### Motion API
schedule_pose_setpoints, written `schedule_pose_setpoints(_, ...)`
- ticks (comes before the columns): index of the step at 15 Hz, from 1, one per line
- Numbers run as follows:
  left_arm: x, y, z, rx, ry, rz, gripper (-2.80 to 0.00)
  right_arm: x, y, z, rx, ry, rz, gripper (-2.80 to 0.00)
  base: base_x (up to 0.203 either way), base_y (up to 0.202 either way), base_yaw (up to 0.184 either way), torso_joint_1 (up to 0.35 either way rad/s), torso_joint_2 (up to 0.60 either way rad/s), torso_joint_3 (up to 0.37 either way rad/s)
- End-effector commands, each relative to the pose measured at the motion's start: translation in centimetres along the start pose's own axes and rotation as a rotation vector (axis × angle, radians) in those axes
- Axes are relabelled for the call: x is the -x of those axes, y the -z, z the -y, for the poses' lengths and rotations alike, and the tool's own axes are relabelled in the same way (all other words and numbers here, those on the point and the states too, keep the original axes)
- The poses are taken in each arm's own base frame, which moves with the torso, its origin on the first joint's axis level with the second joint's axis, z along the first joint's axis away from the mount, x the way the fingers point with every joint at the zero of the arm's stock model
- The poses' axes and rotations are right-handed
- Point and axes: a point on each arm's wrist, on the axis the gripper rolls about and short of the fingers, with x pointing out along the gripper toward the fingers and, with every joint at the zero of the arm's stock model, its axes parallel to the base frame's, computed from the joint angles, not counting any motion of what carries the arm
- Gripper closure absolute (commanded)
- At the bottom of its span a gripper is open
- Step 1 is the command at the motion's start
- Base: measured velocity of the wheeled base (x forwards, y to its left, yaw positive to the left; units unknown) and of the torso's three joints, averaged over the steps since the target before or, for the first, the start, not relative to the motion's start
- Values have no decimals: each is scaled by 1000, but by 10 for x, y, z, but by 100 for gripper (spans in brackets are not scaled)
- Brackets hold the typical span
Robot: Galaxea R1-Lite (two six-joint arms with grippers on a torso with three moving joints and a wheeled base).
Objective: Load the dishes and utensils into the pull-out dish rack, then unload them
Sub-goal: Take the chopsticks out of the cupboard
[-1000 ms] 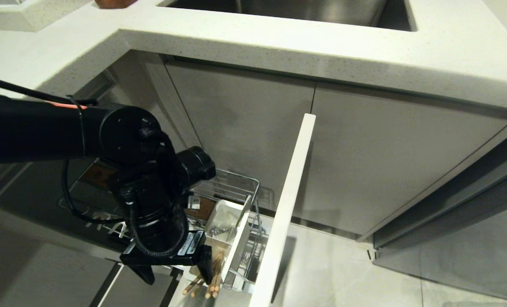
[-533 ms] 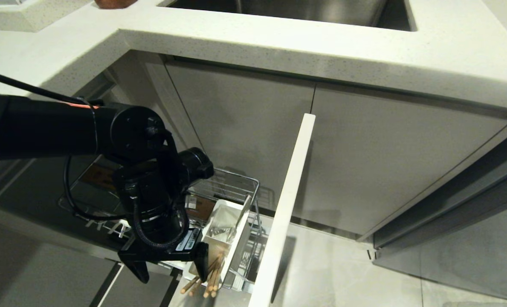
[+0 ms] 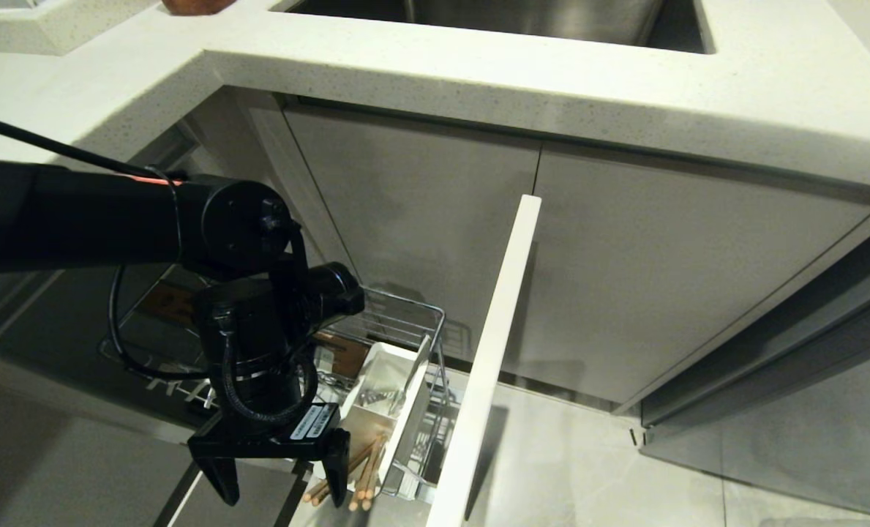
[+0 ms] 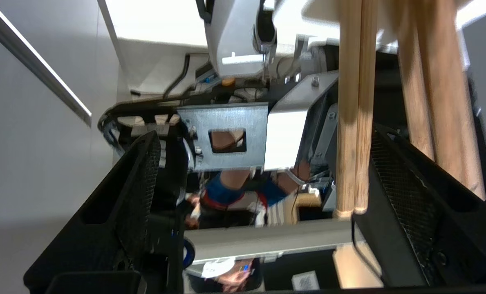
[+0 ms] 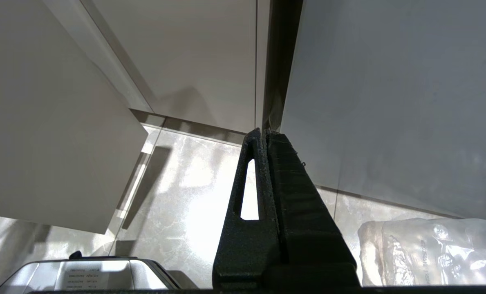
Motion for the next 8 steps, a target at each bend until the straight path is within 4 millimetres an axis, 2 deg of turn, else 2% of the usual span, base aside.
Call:
schedule_pose_setpoints(1, -1, 0, 0, -9, -3, -23, -280, 0, 1, 0, 0, -1, -3, 0, 0, 0, 0, 0, 0, 0)
schedule_pose_setpoints(4, -7, 0, 3, -12, 6, -86, -280, 0, 0, 0, 0, 0, -1, 0, 0, 0, 0, 0, 0, 0)
schedule_pose_setpoints(8, -21, -17, 11, -11, 22, -137, -280, 0, 1, 0, 0, -1, -3, 0, 0, 0, 0, 0, 0, 0)
